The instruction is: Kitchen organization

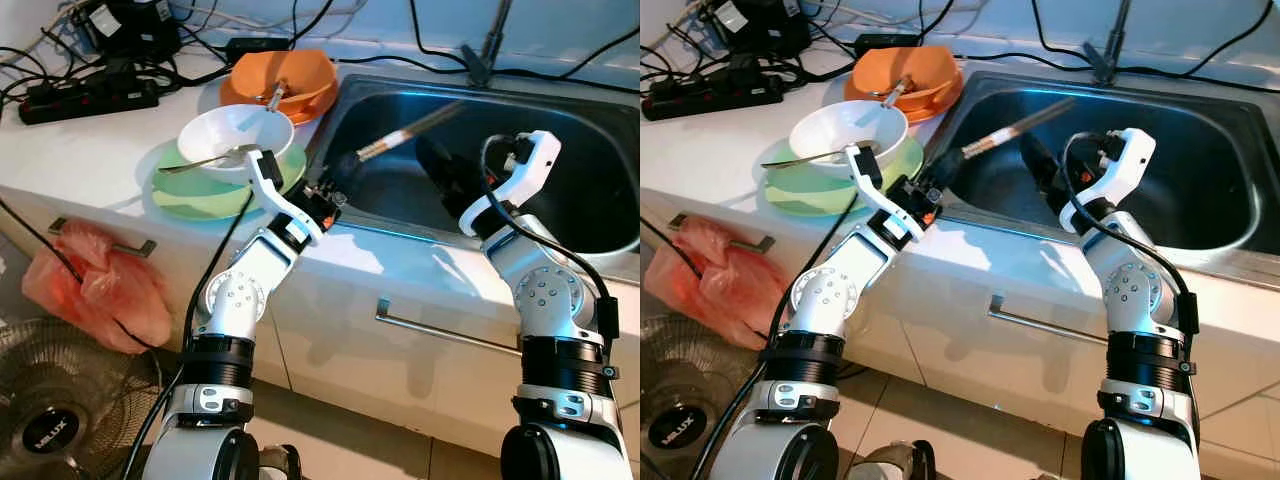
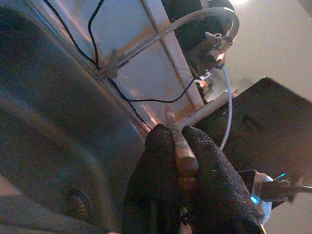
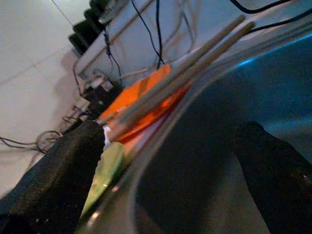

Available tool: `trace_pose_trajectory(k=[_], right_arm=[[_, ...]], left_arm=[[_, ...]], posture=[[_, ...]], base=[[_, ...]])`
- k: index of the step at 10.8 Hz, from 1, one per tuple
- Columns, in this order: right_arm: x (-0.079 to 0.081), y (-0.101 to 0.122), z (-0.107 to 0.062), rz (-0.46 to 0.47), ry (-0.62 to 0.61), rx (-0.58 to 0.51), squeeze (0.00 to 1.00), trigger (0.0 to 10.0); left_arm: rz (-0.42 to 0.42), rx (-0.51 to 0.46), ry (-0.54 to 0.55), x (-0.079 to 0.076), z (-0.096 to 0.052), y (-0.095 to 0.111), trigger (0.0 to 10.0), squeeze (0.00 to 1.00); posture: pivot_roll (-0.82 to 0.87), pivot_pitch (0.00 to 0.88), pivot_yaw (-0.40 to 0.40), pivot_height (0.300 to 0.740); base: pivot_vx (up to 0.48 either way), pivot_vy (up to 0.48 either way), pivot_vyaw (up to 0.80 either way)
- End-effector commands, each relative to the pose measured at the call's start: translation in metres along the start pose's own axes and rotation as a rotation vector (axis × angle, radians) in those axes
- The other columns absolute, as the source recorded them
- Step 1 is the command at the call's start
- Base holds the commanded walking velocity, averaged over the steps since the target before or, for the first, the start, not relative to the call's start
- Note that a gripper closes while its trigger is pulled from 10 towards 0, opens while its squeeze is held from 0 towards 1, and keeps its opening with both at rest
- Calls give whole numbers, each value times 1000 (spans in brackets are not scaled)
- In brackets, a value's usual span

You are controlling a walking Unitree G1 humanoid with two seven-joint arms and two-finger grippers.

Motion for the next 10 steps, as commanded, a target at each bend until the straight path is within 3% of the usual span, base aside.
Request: trace_pose_trajectory(k=[1, 3, 5, 7, 8, 9, 10], right_arm=[[9, 5, 2, 1, 22, -10, 0, 10000], [13, 5, 11, 40, 30, -23, 0, 10000], [21, 3, 18, 65, 49, -30, 0, 10000], [27, 6, 23, 95, 84, -54, 0, 0], [28, 8, 22, 96, 83, -59, 0, 0], [26, 7, 21, 87, 73, -58, 0, 2941], [24, 7, 20, 83, 65, -57, 0, 10000]], left_arm=[[-78, 4, -53, -17, 8, -10, 0, 0], [-153, 96, -118, -27, 2, -34, 0, 0], [-191, 129, -144, -31, 0, -43, 0, 0], [-193, 127, -163, -34, -1, -39, 0, 0], [-180, 103, -146, -29, -2, -32, 0, 0], [-173, 65, -123, -23, -2, -22, 0, 0], [-167, 25, -100, -17, -2, -11, 0, 0]], posture=[[22, 83, 73, 740], [25, 86, 68, 740], [26, 88, 71, 740], [31, 88, 68, 740], [31, 88, 68, 740], [29, 90, 69, 740], [27, 90, 69, 740]], base=[[0, 0, 0], [0, 0, 0], [0, 0, 0], [0, 0, 0], [0, 0, 0], [0, 0, 0], [0, 0, 0]])
Point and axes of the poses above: a point about 5 cm out from each wrist's last joint towards the gripper, its own z axis pointing out of the wrist towards the gripper, its own y axis along the axis of the wrist's last joint, x = y × z, the point moved 4 cm from there along z, pointing out of the wrist towards the gripper, and after that the axes turned 12 degrees about z, right-handed, at the moved point
